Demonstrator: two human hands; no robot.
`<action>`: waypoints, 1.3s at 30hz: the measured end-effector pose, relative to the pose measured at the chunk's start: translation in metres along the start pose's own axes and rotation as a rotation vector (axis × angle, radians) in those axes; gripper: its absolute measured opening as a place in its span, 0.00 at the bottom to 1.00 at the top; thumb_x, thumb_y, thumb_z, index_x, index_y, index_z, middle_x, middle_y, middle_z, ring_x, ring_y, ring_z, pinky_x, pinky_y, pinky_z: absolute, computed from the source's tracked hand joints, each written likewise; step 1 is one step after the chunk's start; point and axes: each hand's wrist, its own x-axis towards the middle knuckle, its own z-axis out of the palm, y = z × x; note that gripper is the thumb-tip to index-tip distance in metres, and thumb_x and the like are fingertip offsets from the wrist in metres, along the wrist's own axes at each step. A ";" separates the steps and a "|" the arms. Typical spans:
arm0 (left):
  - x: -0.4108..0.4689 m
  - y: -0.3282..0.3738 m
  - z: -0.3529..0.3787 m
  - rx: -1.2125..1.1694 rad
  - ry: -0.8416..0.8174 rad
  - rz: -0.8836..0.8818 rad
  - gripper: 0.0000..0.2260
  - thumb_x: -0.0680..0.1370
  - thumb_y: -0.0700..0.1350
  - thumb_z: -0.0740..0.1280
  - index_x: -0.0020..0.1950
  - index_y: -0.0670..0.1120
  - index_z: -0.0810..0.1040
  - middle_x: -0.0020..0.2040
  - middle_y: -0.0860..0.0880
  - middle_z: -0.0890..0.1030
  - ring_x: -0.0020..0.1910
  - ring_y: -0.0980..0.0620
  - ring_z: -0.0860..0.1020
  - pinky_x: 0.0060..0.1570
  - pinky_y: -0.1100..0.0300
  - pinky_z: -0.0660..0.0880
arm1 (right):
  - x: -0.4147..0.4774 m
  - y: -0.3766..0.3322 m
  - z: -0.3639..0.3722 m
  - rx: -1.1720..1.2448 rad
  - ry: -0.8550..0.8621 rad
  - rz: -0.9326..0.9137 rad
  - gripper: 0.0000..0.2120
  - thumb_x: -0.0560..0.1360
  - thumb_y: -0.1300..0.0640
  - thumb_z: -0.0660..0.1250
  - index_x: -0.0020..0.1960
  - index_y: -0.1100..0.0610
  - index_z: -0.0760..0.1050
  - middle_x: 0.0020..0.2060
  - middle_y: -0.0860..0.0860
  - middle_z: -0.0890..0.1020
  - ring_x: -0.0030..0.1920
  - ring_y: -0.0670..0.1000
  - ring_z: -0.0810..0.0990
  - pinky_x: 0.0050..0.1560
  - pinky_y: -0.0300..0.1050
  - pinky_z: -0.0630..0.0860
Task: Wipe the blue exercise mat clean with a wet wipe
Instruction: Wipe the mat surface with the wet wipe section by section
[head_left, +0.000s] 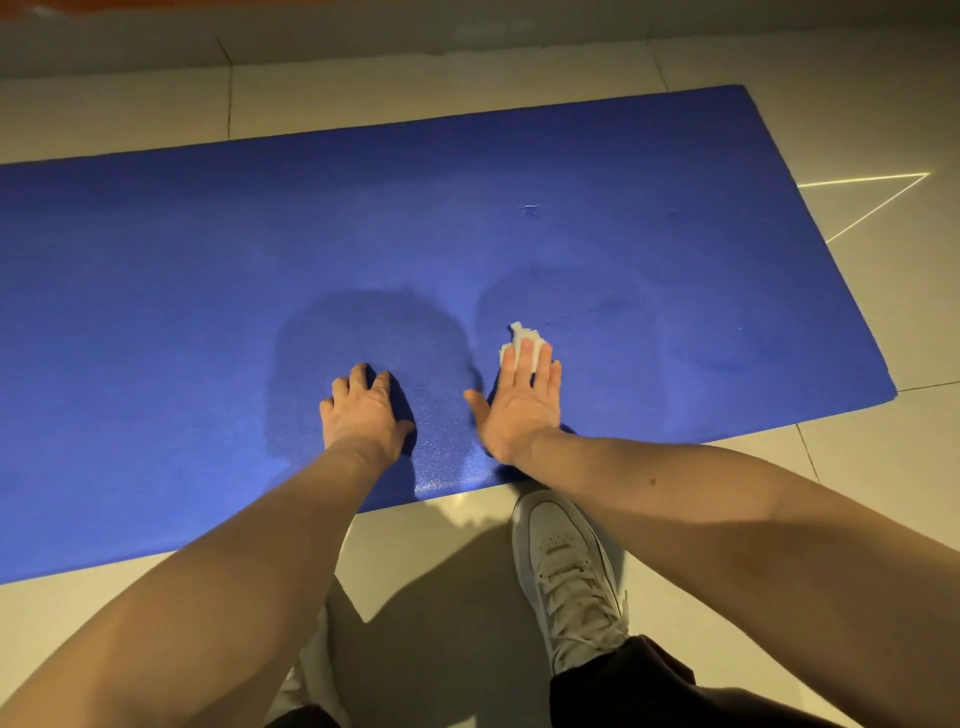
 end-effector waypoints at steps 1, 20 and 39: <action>-0.002 0.002 0.001 0.003 -0.003 0.005 0.35 0.77 0.58 0.70 0.79 0.50 0.60 0.78 0.46 0.57 0.73 0.41 0.60 0.70 0.47 0.62 | -0.003 -0.007 0.003 0.027 0.001 -0.052 0.40 0.83 0.35 0.47 0.82 0.58 0.36 0.80 0.57 0.33 0.79 0.65 0.31 0.79 0.63 0.36; -0.024 0.018 0.013 0.019 -0.013 0.023 0.37 0.76 0.58 0.70 0.80 0.50 0.58 0.78 0.46 0.57 0.72 0.41 0.60 0.69 0.48 0.62 | -0.035 -0.004 0.008 0.024 -0.060 -0.254 0.40 0.83 0.36 0.51 0.83 0.58 0.38 0.79 0.52 0.29 0.78 0.58 0.27 0.80 0.58 0.36; -0.033 0.022 0.026 -0.034 0.015 0.040 0.33 0.78 0.55 0.69 0.79 0.50 0.59 0.78 0.46 0.56 0.72 0.41 0.59 0.69 0.48 0.63 | -0.058 0.021 0.019 -0.173 -0.149 -0.377 0.39 0.82 0.33 0.40 0.82 0.54 0.32 0.79 0.54 0.29 0.77 0.63 0.26 0.79 0.63 0.36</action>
